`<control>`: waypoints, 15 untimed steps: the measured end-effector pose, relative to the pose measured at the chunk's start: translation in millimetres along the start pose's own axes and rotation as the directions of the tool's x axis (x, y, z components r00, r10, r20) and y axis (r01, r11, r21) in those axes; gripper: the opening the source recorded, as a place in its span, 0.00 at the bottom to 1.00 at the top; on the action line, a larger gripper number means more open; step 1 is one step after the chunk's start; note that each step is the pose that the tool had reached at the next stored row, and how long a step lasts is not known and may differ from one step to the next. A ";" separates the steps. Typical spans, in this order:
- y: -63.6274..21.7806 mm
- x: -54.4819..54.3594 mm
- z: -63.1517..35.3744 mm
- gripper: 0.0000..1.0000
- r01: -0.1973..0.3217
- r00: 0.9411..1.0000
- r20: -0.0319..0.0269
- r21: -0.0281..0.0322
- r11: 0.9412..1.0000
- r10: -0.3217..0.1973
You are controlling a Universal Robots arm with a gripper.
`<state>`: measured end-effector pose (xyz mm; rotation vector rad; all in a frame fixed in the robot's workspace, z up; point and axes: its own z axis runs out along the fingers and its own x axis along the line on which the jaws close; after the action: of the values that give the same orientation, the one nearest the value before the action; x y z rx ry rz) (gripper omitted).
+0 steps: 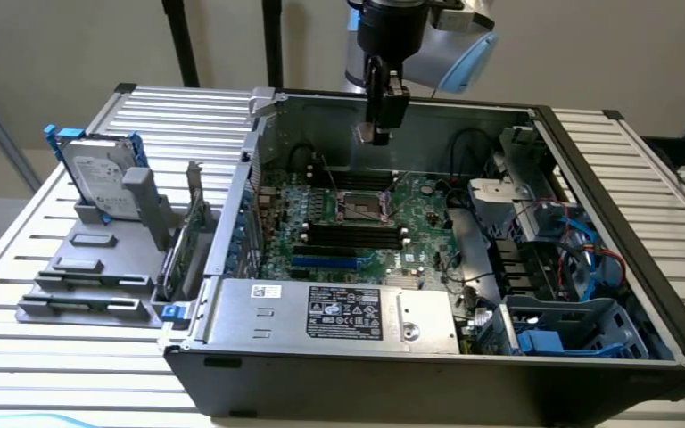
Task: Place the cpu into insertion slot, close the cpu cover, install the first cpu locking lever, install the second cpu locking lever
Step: 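Place the cpu into insertion slot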
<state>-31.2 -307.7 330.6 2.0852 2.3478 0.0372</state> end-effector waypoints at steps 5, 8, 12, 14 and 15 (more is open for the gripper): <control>-0.1 -0.1 3.2 0.54 -0.088 0.996 0.001 -0.001 0.996 0.088; -0.1 -0.1 6.4 0.54 -0.125 0.992 0.002 -0.001 0.992 0.125; 1.8 -0.4 9.1 0.54 -0.132 0.991 0.003 0.020 0.991 0.132; 3.8 -0.7 10.4 0.54 -0.132 0.991 0.003 0.031 0.991 0.132; 4.7 -0.9 11.3 0.54 -0.132 0.991 0.003 0.035 0.991 0.132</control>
<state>-26.2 -307.8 319.4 2.2538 2.2218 -0.0050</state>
